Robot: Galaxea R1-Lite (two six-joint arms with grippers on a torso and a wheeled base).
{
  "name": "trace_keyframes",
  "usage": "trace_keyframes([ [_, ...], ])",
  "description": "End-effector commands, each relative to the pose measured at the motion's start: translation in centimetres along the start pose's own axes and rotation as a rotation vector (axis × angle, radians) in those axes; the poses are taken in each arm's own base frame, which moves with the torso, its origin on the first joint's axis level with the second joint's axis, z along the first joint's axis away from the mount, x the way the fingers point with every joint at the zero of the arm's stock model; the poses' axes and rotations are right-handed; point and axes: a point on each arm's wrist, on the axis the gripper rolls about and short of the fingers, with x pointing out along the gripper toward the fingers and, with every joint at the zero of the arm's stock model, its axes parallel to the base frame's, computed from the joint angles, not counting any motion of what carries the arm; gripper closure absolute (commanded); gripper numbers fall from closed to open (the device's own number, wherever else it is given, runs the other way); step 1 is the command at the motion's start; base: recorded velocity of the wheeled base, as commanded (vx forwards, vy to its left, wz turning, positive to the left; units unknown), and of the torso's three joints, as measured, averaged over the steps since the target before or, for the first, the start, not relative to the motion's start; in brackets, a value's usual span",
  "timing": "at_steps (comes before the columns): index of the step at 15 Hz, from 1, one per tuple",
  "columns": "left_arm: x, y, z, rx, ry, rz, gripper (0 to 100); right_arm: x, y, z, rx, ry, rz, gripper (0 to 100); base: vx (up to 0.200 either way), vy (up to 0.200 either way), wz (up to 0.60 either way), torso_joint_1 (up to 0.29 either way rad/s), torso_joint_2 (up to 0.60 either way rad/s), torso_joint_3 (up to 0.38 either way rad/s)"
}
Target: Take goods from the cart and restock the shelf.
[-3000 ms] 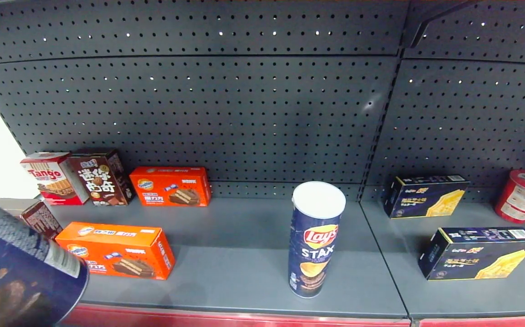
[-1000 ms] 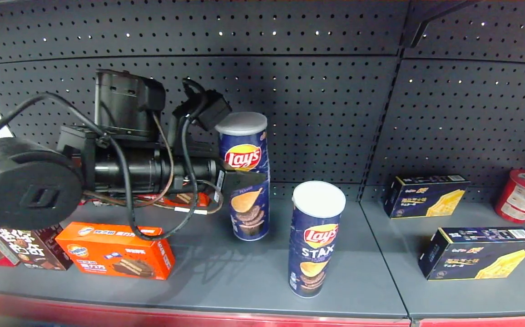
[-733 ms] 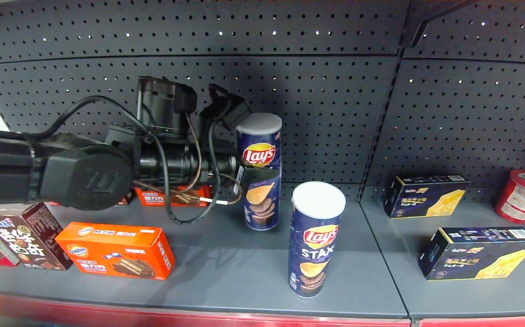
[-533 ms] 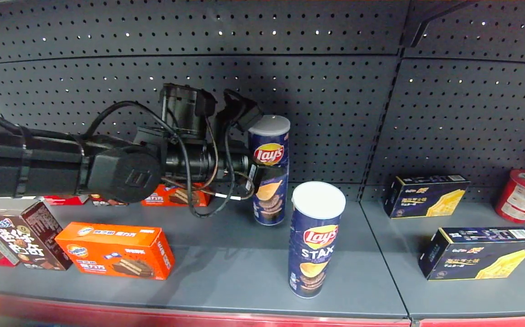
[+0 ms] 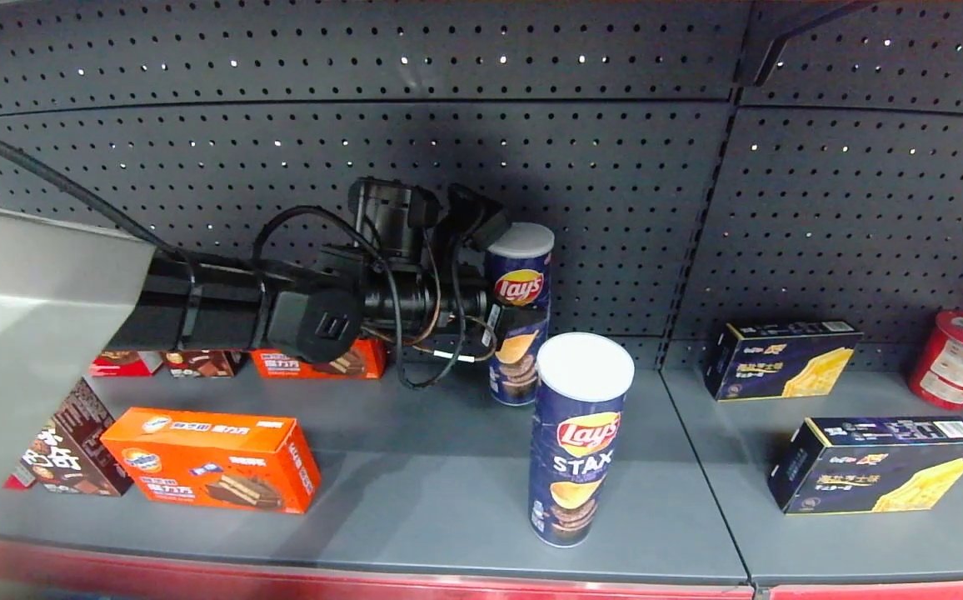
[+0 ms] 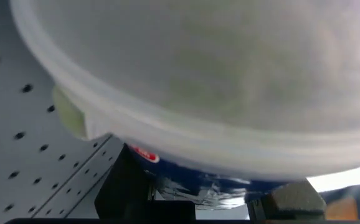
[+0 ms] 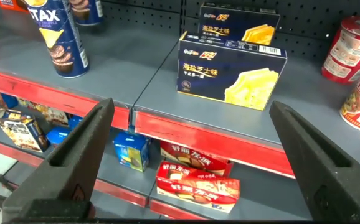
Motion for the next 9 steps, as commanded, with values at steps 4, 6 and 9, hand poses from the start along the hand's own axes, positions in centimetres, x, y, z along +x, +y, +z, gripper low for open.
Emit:
trace_keyframes([
  [4, 2.2, 0.9, -0.9, -0.003, 0.004, -0.009, 100, 0.1, 0.0, 0.0, -0.001, 0.008, -0.002, 0, 0.0, 0.0, 0.0, 0.0, 0.0, 0.0],
  [6, 2.6, 1.1, -1.0, -0.002, -0.001, -0.021, 100, 0.1, 0.0, -0.1, -0.002, 0.014, -0.002, 0, 0.0, 0.0, 0.0, 0.0, 0.0, 0.0],
  [9, 3.0, 1.2, -1.2, -0.002, 0.001, -0.023, 100, 0.2, 0.0, -0.1, -0.002, 0.018, -0.002, 0, 0.0, 0.0, 0.0, 0.0, 0.0, 0.0],
])
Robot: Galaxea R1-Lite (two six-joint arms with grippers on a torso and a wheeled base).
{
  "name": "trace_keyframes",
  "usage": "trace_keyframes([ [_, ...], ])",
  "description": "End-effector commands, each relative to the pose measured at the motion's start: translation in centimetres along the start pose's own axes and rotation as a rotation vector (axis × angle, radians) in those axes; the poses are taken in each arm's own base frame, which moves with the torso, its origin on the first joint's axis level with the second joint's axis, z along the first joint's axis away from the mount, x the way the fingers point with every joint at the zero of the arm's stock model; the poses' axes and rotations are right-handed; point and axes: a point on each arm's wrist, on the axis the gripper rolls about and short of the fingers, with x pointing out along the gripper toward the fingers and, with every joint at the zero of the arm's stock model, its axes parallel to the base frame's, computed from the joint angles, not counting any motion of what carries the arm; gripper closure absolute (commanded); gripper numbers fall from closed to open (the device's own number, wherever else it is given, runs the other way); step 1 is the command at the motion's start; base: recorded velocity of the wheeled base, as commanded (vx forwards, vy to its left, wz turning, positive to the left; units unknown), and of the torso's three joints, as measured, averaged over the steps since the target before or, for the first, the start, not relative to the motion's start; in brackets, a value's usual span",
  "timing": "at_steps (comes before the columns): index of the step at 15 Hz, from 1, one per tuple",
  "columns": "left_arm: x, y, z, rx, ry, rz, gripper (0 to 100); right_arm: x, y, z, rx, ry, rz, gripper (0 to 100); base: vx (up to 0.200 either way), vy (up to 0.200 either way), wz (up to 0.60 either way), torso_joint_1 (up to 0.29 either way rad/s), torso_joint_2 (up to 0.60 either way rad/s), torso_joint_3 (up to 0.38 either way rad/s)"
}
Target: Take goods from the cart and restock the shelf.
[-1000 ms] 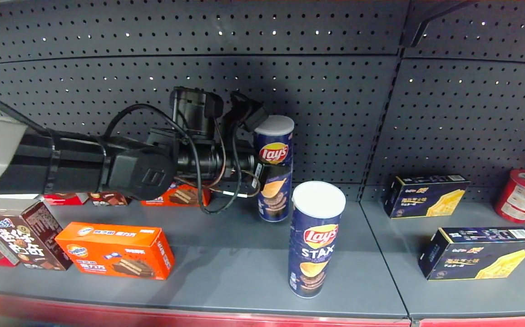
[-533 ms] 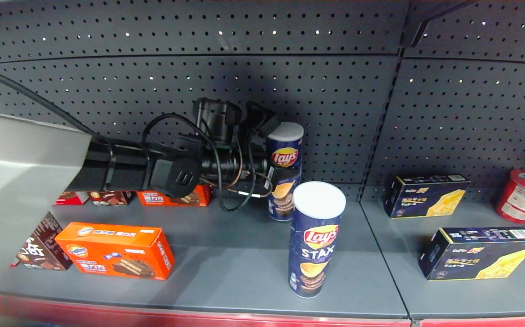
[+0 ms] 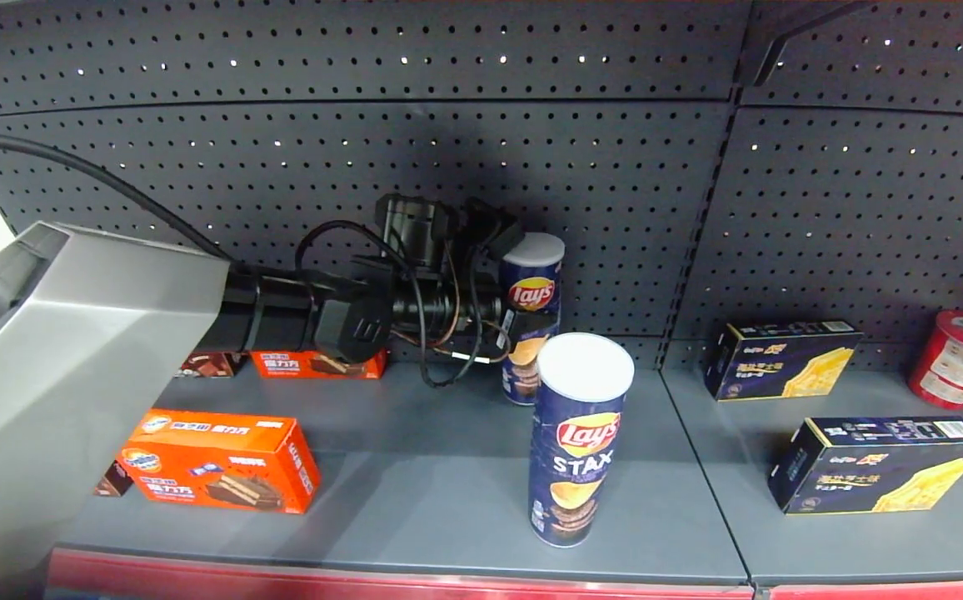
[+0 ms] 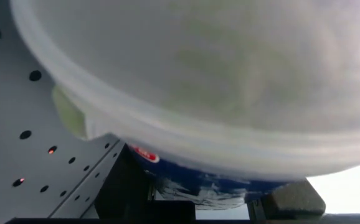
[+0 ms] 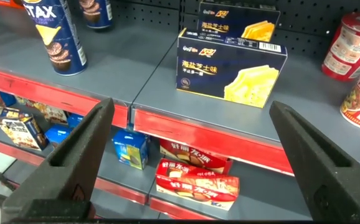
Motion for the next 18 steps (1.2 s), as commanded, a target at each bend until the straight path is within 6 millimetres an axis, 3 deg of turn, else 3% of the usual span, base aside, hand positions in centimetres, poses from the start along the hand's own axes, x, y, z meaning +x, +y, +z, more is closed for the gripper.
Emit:
trace_keyframes([
  [1, 0.4, 0.1, -0.4, -0.003, 0.007, -0.001, 100, 0.1, 0.0, 0.0, -0.001, 0.006, 0.001, 0, 0.0, 0.0, 0.0, 0.0, 0.0, 0.0],
  [13, 1.4, 1.0, -0.8, -0.005, 0.004, 0.008, 100, 0.1, 0.0, -0.1, -0.002, 0.011, 0.001, 0, 0.0, 0.0, 0.0, 0.0, 0.0, 0.0],
  [14, 1.6, 1.0, -1.0, -0.005, 0.005, 0.006, 0, 0.1, 0.0, -0.1, -0.002, 0.011, 0.001, 0, 0.0, 0.0, 0.0, 0.0, 0.0, 0.0],
  [18, 1.6, 1.2, -0.8, -0.005, 0.0, 0.011, 0, 0.1, 0.0, -0.1, -0.002, 0.012, 0.002, 0, 0.0, 0.0, 0.0, 0.0, 0.0, 0.0],
])
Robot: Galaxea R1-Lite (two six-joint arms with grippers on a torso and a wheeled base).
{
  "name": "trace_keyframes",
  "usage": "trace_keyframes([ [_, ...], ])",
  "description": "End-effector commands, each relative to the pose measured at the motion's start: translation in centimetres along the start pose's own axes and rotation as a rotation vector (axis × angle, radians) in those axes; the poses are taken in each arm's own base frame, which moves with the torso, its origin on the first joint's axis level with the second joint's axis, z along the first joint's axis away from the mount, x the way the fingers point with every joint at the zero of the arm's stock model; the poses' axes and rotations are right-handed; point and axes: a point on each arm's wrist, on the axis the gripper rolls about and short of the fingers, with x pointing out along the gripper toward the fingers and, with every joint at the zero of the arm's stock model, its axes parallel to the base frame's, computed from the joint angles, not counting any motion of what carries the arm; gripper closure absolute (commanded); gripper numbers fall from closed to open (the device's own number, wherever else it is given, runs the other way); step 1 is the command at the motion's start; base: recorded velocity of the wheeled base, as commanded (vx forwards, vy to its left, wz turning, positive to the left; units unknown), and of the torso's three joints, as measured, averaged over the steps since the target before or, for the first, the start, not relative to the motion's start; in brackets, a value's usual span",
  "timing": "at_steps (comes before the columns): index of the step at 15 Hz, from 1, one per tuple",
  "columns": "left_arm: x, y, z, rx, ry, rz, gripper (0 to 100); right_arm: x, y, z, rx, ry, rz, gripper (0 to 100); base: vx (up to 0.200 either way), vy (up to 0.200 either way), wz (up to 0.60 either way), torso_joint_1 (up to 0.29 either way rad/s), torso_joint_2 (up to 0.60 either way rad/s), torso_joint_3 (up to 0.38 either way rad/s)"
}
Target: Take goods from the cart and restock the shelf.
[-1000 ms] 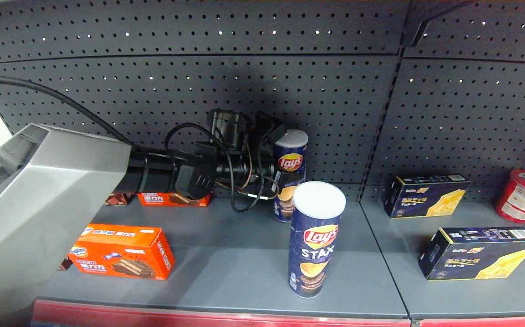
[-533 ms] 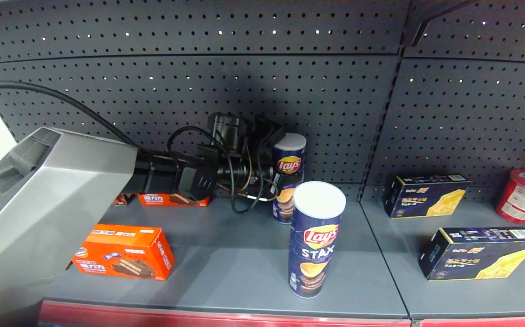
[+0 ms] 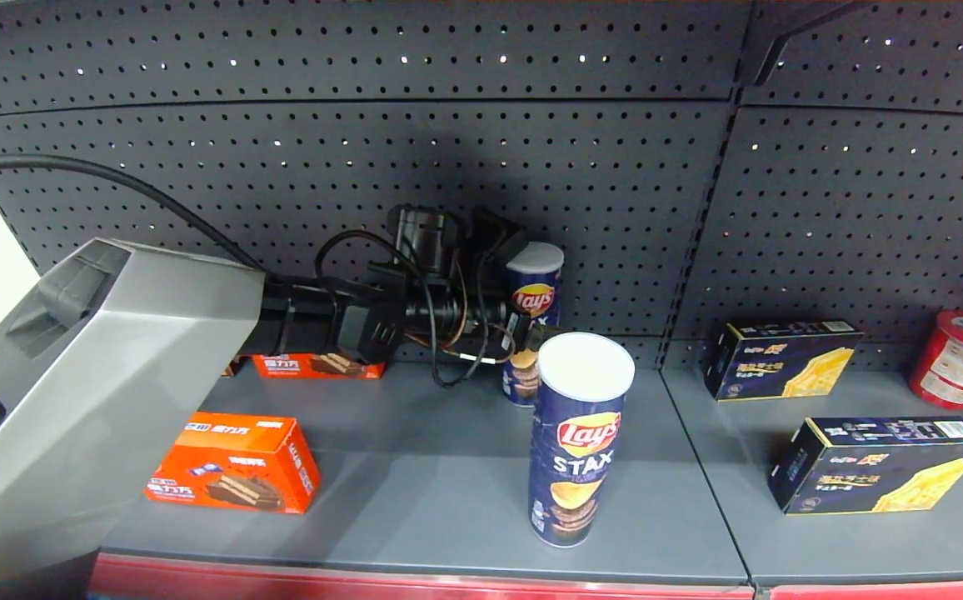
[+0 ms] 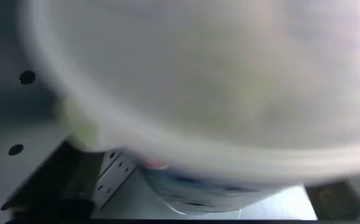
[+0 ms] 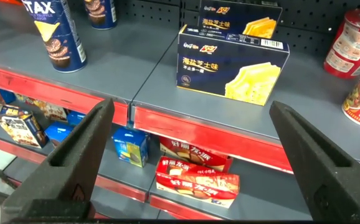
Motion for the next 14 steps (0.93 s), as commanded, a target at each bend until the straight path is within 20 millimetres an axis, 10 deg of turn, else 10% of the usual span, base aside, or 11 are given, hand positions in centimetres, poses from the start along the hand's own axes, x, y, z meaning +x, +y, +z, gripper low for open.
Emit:
trace_keyframes([
  [1, -0.2, 0.0, 0.1, 0.0, 0.0, 0.003, 0, 0.0, 0.0, 0.0, -0.001, 0.002, 0.001, 0, 0.0, 0.0, 0.0, 0.0, 0.0, 0.0],
  [6, -2.8, -1.0, 0.6, -0.007, 0.015, 0.003, 0, 0.0, 0.0, 0.0, -0.001, 0.002, 0.001, 0, 0.0, 0.0, 0.0, 0.0, 0.0, 0.0],
  [14, -13.3, -2.7, -0.2, 0.046, 0.073, 0.074, 0, 1.7, 0.1, 2.6, -0.01, 0.062, 0.044, 0, 0.0, 0.0, 0.0, 0.0, 0.0, 0.0],
])
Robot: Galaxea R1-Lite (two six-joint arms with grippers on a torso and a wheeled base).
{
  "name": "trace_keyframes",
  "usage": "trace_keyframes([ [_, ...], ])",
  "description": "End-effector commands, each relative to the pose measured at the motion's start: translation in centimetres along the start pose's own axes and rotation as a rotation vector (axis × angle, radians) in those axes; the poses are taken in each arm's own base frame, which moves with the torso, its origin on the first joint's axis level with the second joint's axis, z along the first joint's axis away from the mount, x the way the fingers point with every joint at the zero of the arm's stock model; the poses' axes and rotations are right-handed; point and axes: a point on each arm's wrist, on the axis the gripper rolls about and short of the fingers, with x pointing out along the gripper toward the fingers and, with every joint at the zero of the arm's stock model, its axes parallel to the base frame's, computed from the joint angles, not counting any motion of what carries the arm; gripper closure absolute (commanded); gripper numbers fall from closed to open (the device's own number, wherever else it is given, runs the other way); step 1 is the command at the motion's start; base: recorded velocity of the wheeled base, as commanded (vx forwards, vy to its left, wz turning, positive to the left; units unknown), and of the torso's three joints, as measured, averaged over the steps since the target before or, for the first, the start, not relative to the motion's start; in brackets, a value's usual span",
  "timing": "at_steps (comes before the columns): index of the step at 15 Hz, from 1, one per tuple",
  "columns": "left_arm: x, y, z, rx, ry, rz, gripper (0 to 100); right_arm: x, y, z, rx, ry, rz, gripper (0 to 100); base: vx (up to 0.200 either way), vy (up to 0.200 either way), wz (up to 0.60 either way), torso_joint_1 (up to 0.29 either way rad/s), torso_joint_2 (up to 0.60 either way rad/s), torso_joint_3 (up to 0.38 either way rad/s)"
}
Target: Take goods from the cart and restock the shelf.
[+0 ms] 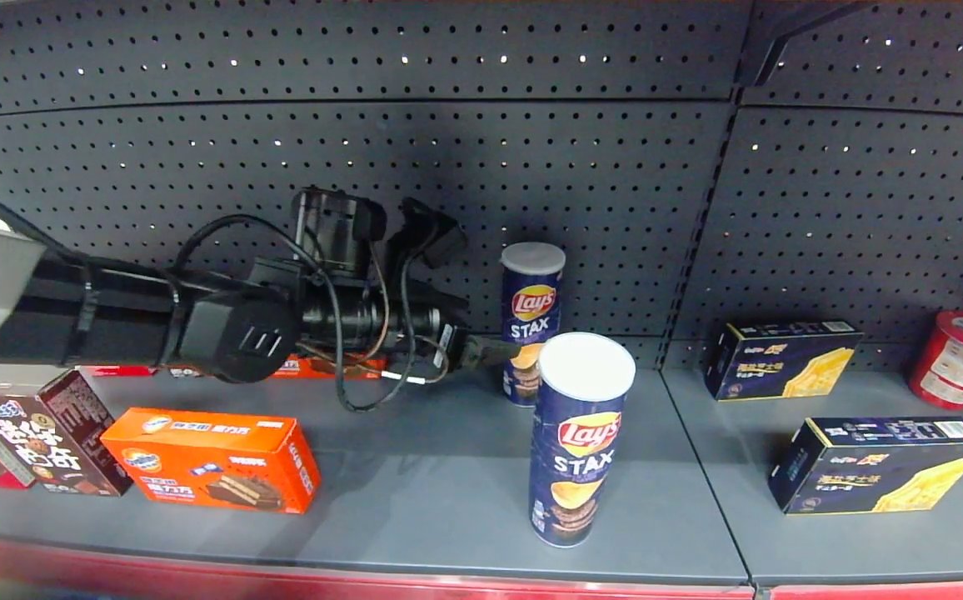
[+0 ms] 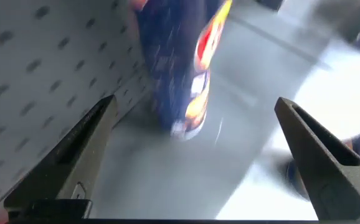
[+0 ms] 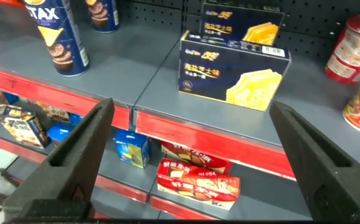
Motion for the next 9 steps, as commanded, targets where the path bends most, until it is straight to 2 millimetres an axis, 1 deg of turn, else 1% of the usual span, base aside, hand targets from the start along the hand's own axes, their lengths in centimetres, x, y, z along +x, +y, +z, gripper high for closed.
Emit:
trace_keyframes([
  [1, -5.7, -1.2, -0.9, 0.043, 0.012, 0.039, 0, 2.2, 0.2, 3.3, -0.009, 0.07, 0.048, 0, 0.0, 0.0, 0.0, 0.0, 0.0, 0.0],
  [3, -8.5, -2.1, -0.8, 0.039, -0.005, 0.062, 0, 5.1, 0.5, 6.1, -0.01, 0.087, 0.085, 0, 0.0, 0.0, 0.0, 0.0, 0.0, 0.0],
  [5, -10.4, -2.8, -0.6, 0.042, -0.02, 0.085, 0, 7.5, 0.8, 7.5, -0.01, 0.086, 0.136, 0, 0.0, 0.0, 0.0, 0.0, 0.0, 0.0],
  [6, -11.6, -3.3, -0.7, 0.035, -0.026, 0.114, 0, 8.9, 1.2, 7.9, -0.015, 0.126, 0.187, 0, 0.0, 0.0, 0.0, 0.0, 0.0, 0.0],
  [7, -12.7, -3.9, -0.7, 0.023, -0.032, 0.144, 0, 10.0, 1.6, 7.9, -0.023, 0.165, 0.232, 0, 0.0, 0.0, 0.0, 0.0, 0.0, 0.0],
  [8, -13.8, -4.5, -0.6, 0.0, -0.042, 0.202, 0, 11.3, 2.2, 7.4, -0.015, 0.217, 0.268, 0, 0.0, 0.0, 0.0, 0.0, 0.0, 0.0],
  [9, -14.3, -4.7, -0.6, -0.01, -0.04, 0.247, 0, 12.1, 2.5, 7.0, -0.008, 0.237, 0.275, 0, 0.0, 0.0, 0.0, 0.0, 0.0, 0.0],
])
